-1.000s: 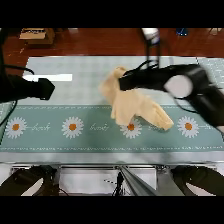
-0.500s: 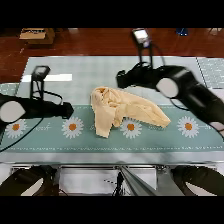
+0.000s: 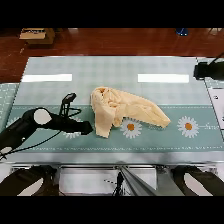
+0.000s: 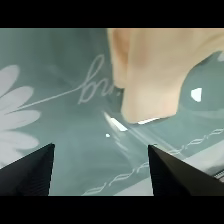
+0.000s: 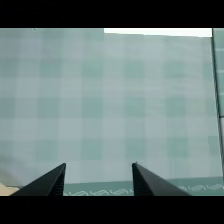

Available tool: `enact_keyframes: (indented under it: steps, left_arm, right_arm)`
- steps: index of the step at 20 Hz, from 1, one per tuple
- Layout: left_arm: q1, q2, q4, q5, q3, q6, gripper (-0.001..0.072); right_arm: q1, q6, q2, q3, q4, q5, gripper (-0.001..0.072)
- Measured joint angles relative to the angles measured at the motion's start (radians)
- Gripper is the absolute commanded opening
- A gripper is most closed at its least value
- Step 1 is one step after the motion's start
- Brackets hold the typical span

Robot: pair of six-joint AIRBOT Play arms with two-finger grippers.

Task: Fold the shirts.

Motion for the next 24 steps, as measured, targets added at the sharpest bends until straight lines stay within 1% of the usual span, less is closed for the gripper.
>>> enact_keyframes:
  steps: [4,5,6,8,9,10,11,12,13,18,20,21,23,24]
  left_arm:
    - [-0.001,-0.106,-0.230,0.072,-0.015,0.161,0.0687]
    - [-0.001,-0.133,-0.279,0.088,-0.016,0.194,0.0666]
    - [-0.002,-0.156,-0.317,0.104,-0.017,0.218,0.0599]
    - [-0.005,-0.199,-0.386,0.130,-0.017,0.271,0.0586]
    - [-0.011,-0.215,-0.418,0.133,-0.017,0.299,0.0532]
    - [-0.021,-0.232,-0.451,0.140,-0.017,0.327,0.0448]
    - [-0.032,-0.247,-0.477,0.144,-0.017,0.349,0.0283]
    - [-0.044,-0.264,-0.505,0.148,-0.017,0.366,0.0062]
    - [-0.056,-0.278,-0.527,0.147,-0.017,0.379,0.0018]
    - [-0.081,-0.312,-0.577,0.127,-0.017,0.409,0.0018]
    - [-0.084,-0.313,-0.584,0.107,-0.017,0.414,0.0017]
    - [-0.085,-0.312,-0.585,0.095,-0.017,0.415,0.0017]
    - [-0.086,-0.309,-0.589,0.081,-0.017,0.417,0.0017]
    - [-0.086,-0.308,-0.590,0.073,-0.017,0.418,0.0018]
  right_arm:
    - [-0.164,-0.095,0.007,-0.052,0.128,0.044,0.0501]
    - [-0.187,-0.111,0.008,-0.064,0.146,0.055,0.0500]
    - [-0.202,-0.124,0.008,-0.073,0.159,0.068,0.0500]
    - [-0.221,-0.145,0.010,-0.085,0.184,0.081,0.0500]
    - [-0.227,-0.150,0.010,-0.089,0.193,0.085,0.0500]
    - [-0.232,-0.154,0.010,-0.092,0.199,0.089,0.0500]
    - [-0.235,-0.158,0.010,-0.094,0.206,0.089,0.0500]
    - [-0.236,-0.161,0.010,-0.095,0.212,0.092,0.0500]
    - [-0.238,-0.164,0.010,-0.096,0.217,0.092,0.0498]
    - [-0.272,-0.166,0.005,-0.135,0.219,0.104,0.0492]
    - [-0.319,-0.182,0.000,-0.198,0.285,0.106,0.0500]
    - [-0.343,-0.208,-0.003,-0.236,0.337,0.106,0.0501]
    - [-0.379,-0.270,-0.016,-0.318,0.445,0.113,0.0581]
    - [-0.391,-0.293,-0.029,-0.360,0.494,0.115,0.0585]
